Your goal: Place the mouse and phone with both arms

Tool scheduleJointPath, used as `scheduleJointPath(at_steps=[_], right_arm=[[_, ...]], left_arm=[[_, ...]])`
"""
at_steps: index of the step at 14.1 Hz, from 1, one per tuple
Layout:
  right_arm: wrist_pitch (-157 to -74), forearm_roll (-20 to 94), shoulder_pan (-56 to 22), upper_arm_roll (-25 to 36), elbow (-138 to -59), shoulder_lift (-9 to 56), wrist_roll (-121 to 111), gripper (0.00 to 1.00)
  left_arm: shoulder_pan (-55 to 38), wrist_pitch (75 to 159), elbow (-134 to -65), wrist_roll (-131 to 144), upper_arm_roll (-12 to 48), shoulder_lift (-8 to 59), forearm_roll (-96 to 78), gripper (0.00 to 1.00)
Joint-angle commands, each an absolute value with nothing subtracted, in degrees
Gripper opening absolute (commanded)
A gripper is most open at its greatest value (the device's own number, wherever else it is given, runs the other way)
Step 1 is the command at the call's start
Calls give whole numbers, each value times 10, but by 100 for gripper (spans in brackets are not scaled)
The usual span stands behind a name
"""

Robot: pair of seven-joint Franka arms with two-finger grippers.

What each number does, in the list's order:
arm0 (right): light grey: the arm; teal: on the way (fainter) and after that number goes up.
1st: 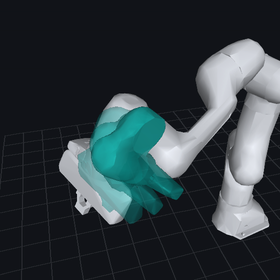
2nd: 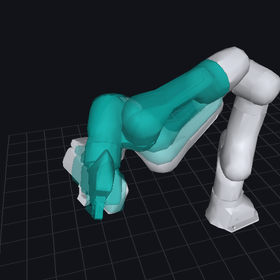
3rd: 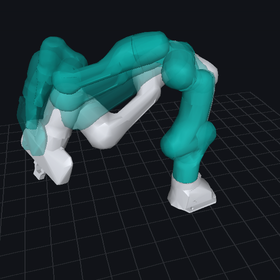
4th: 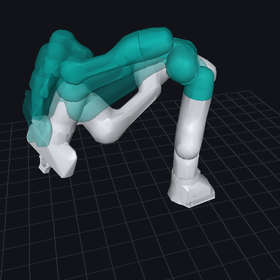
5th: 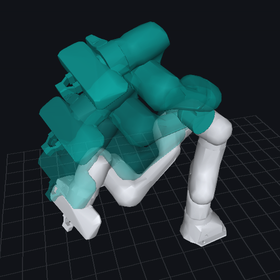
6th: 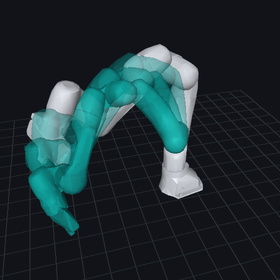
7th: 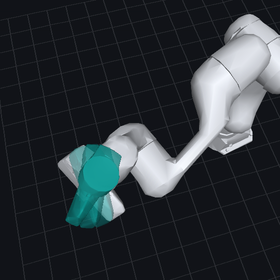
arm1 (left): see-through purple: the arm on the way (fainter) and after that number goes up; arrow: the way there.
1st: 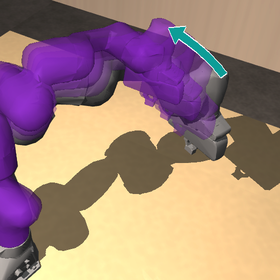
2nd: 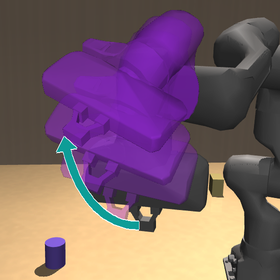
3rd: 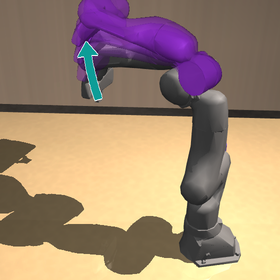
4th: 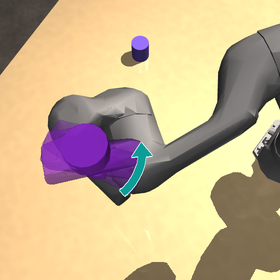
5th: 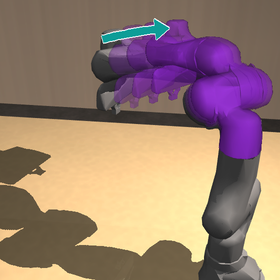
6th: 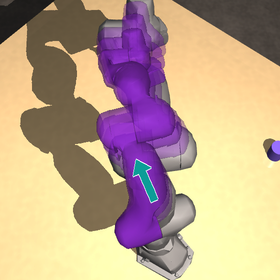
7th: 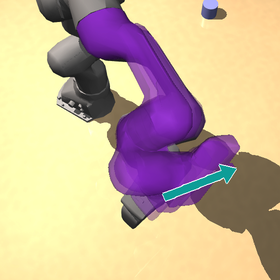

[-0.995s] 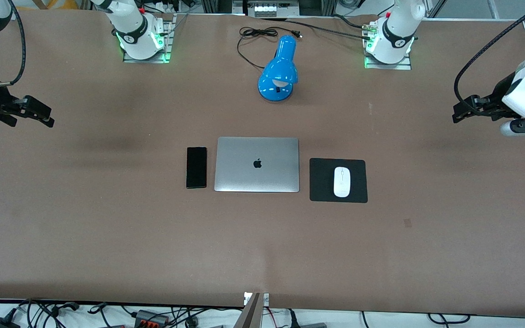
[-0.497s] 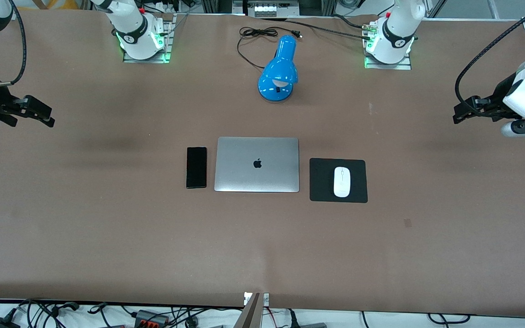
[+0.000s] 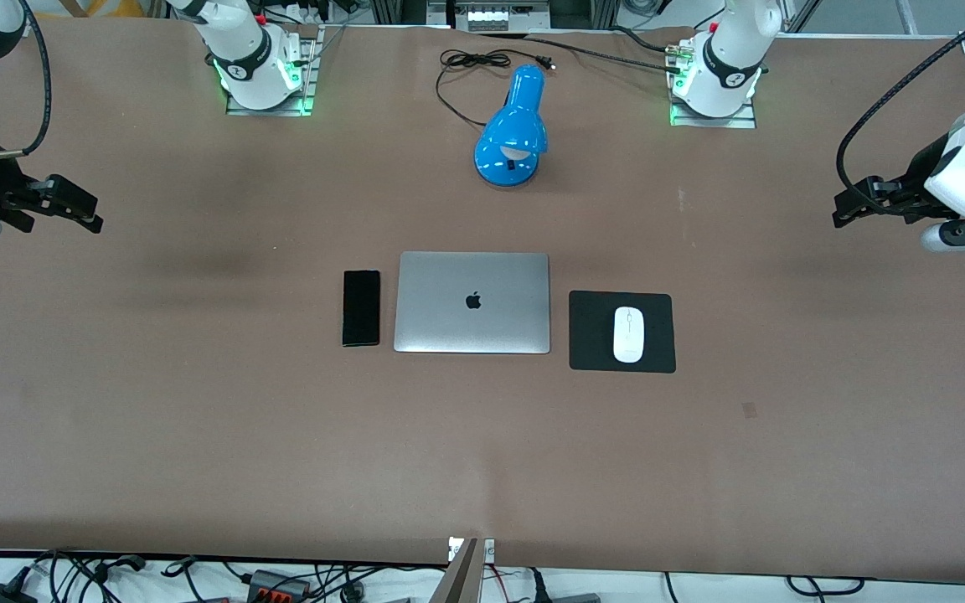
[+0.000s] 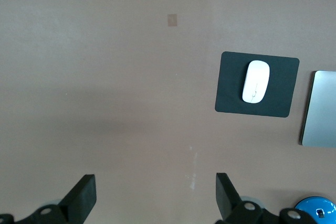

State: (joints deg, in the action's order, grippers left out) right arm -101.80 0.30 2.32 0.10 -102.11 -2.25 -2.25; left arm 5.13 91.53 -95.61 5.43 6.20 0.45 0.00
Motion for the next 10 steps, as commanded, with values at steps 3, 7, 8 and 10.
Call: scheduleJointPath(at_steps=[3,7,8,10], right_arm=[[-1011,4,28,-2,-1025,-34,-28,100],[-1007,4,29,-1,-1025,-40,-28,100],[-1007,3,28,-1,-1025,-40,-29,100],[-1007,3,28,-1,-1026,-41,-30,100]], left_arm=[[48,913,-945,43,57,9,-8,100],[48,913,-945,43,57,9,-8,100],[48,913,-945,43,57,9,-8,100],[48,913,-945,43,57,9,-8,100]])
